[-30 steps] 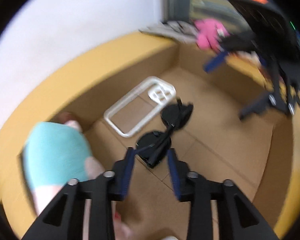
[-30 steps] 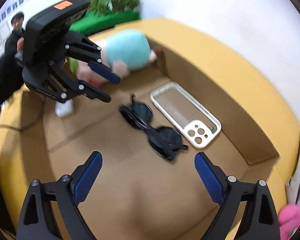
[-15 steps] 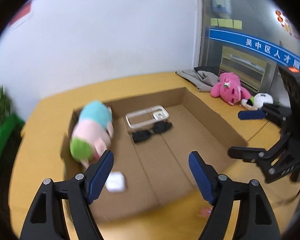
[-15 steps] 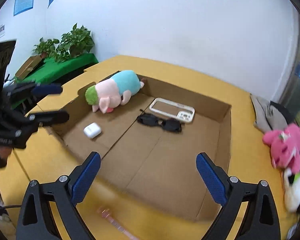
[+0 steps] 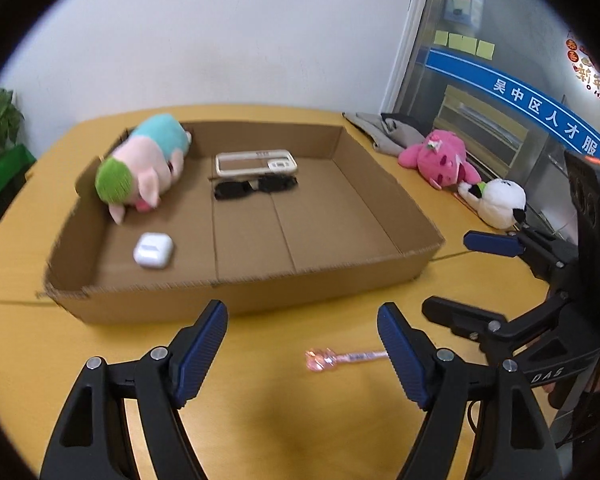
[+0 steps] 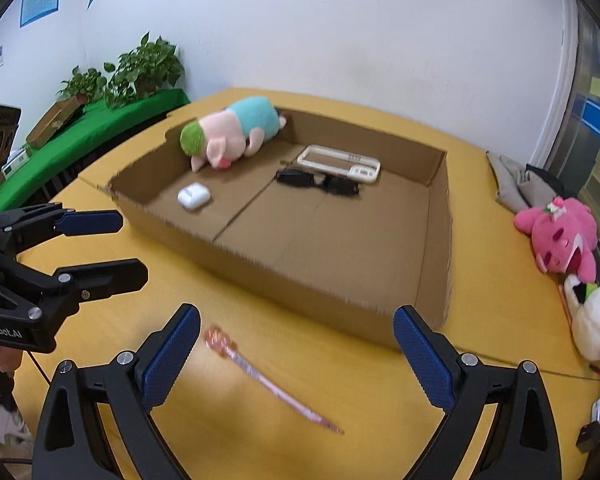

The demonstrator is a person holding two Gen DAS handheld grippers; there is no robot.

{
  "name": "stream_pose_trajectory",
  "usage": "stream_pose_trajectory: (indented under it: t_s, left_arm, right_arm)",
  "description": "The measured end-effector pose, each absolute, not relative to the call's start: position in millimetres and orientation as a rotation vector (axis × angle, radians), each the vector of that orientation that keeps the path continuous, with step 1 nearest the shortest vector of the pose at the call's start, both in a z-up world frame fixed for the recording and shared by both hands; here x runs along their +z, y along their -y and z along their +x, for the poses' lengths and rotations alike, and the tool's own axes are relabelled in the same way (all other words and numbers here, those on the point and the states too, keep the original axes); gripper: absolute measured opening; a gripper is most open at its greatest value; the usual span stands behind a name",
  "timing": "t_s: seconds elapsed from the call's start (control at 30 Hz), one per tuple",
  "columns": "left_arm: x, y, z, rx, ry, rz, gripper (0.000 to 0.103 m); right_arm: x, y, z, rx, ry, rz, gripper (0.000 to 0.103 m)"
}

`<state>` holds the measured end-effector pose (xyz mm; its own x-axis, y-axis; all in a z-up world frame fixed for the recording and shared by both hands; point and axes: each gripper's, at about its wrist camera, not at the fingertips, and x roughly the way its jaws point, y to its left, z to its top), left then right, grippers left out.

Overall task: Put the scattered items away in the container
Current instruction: 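Withdraw both grippers from the box toward the pink pen, then close both grippers on the shaft of the pink pen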

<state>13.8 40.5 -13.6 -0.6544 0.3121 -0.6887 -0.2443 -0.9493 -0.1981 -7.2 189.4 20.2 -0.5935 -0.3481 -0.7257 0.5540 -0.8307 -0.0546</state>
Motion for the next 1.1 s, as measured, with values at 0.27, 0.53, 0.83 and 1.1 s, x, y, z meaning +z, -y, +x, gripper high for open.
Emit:
stream_pose_trajectory:
  t_s: [0.27, 0.53, 0.83, 1.1]
  left_arm:
    - [-57, -48, 4, 2.528, 0.278, -1.346, 0.077]
    - [-91, -58, 1, 2.422, 0.407, -1.501, 0.077]
    - [-107, -75, -8, 2.353, 0.413, -1.561, 0.075]
    - [-109, -88, -22, 2.302, 0.469, -1.562, 0.058]
  right_arm:
    - [-39, -204, 4, -2.183, -0.416, 0.945, 0.099]
    - [-81, -201, 2, -2.062, -0.544, 1.039, 0.074]
    - [-79, -214, 24, -2.153, -0.452, 1.173, 0.038]
    - [-77, -210, 62, -2.197, -0.32, 1.257, 0.018]
